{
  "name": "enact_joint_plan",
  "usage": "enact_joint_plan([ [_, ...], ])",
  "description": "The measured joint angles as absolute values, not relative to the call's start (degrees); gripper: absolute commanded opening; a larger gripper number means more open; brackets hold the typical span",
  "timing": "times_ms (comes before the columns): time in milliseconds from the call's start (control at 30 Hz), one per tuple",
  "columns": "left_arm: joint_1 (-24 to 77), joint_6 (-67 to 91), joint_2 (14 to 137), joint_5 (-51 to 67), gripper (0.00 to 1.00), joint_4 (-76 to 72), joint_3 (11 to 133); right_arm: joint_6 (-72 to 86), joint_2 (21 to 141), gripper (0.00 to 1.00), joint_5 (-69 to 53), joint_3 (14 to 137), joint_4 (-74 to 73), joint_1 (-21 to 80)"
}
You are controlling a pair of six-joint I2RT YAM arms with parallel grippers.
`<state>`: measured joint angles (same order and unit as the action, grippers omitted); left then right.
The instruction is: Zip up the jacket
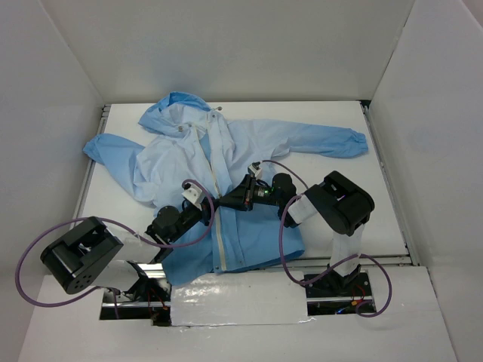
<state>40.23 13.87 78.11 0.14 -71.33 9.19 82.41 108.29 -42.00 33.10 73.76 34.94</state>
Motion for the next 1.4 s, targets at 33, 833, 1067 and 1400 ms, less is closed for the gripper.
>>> enact_joint_plan([
  [33,40.2,13.9,78.1,0.1,0.0,-71.4,9.2,82.4,108.2,0.32,-42.0,33.1,73.7,34.9],
  [833,40.2,13.9,77.8,0.4,0.0,-71.6,9.0,78.7,105.9,0.32,-39.5,32.9,74.1,34.8],
  [1067,40.2,13.8,77.8,0.3,0.0,-70.7,8.2,80.9,109.9,0.33,-39.7,33.0,74.6,34.3],
  [1400,40.2,13.8,77.8,0.4,0.0,-70.8,8.1,78.5,110.1,0.41,-39.8,33.0,74.9,34.1],
])
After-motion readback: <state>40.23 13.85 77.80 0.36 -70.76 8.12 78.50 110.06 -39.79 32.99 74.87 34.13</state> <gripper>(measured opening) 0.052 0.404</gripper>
